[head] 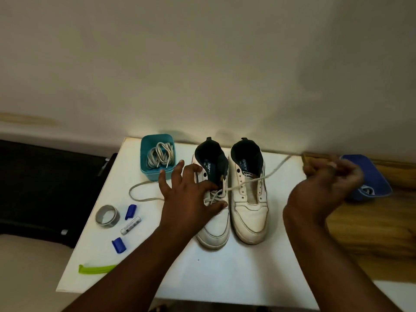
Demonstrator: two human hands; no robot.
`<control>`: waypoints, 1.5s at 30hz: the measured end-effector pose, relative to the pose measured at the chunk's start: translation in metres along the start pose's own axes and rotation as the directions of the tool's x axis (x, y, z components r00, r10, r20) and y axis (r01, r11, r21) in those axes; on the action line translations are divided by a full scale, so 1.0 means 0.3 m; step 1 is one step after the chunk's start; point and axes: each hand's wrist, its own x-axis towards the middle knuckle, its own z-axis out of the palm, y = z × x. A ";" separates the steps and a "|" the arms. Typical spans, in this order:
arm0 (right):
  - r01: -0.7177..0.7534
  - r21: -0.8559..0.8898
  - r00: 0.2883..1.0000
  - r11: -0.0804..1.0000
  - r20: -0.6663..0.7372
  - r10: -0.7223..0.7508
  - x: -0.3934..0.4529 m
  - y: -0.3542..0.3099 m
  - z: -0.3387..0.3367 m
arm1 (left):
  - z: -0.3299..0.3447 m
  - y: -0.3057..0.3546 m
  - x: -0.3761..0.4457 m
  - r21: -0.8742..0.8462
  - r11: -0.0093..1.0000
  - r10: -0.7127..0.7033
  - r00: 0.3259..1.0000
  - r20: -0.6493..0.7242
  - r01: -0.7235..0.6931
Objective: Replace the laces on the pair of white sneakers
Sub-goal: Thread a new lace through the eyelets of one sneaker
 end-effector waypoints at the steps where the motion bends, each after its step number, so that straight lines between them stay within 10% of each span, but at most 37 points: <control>1: 0.115 -0.108 0.992 0.987 0.073 -0.107 -0.013 0.015 -0.007 | 0.000 0.000 0.001 -0.001 1.000 0.000 1.000 -0.002 0.000; 3: 0.252 -0.328 0.893 0.910 0.440 -0.089 -0.072 0.062 -0.011 | -0.001 0.004 0.003 0.008 1.000 -0.002 1.000 -0.009 0.002; 5: 0.487 -0.483 0.612 0.728 0.783 0.111 -0.145 0.126 -0.017 | -0.002 0.007 0.002 0.018 1.000 -0.002 1.000 -0.025 0.002; 7: 0.615 -0.488 0.475 0.619 0.856 0.203 -0.184 0.164 -0.025 | 0.001 0.003 0.003 0.029 1.000 0.013 0.999 -0.039 -0.012; 15: 0.800 -0.515 0.480 0.307 0.857 0.188 -0.139 0.144 -0.031 | -0.003 -0.032 0.001 0.025 0.999 0.041 0.999 -0.011 -0.041; 19: 0.707 -0.663 0.696 0.245 0.714 -0.076 -0.050 0.114 -0.038 | -0.006 -0.034 0.001 0.021 0.999 0.032 0.999 0.001 -0.032; 23: 0.491 -0.771 0.865 0.405 0.485 -0.125 0.003 0.118 -0.066 | -0.012 -0.027 -0.003 0.020 1.000 0.022 1.000 0.021 -0.023; 28: 0.505 -0.713 0.841 0.486 0.534 -0.090 -0.065 0.131 -0.043 | -0.017 -0.034 0.005 -0.200 0.979 0.033 0.999 0.018 -0.029; 33: 0.554 -0.528 0.719 0.644 0.693 -0.052 -0.114 0.127 -0.019 | -0.033 -0.063 0.001 -0.493 0.826 -0.195 0.959 0.203 0.273; 37: 0.620 -0.400 0.556 0.675 0.831 -0.018 -0.171 0.129 -0.011 | -0.045 -0.054 -0.007 -0.376 0.849 -0.250 0.908 0.335 0.373; 41: 0.594 -0.393 0.537 0.702 0.843 0.018 -0.182 0.135 -0.017 | -0.112 -0.048 -0.021 -0.064 0.928 -0.276 0.792 0.544 0.368; 45: 0.554 -0.369 0.539 0.747 0.842 0.016 -0.178 0.124 -0.011 | -0.181 -0.029 -0.032 -0.251 0.824 -0.218 0.693 0.687 0.508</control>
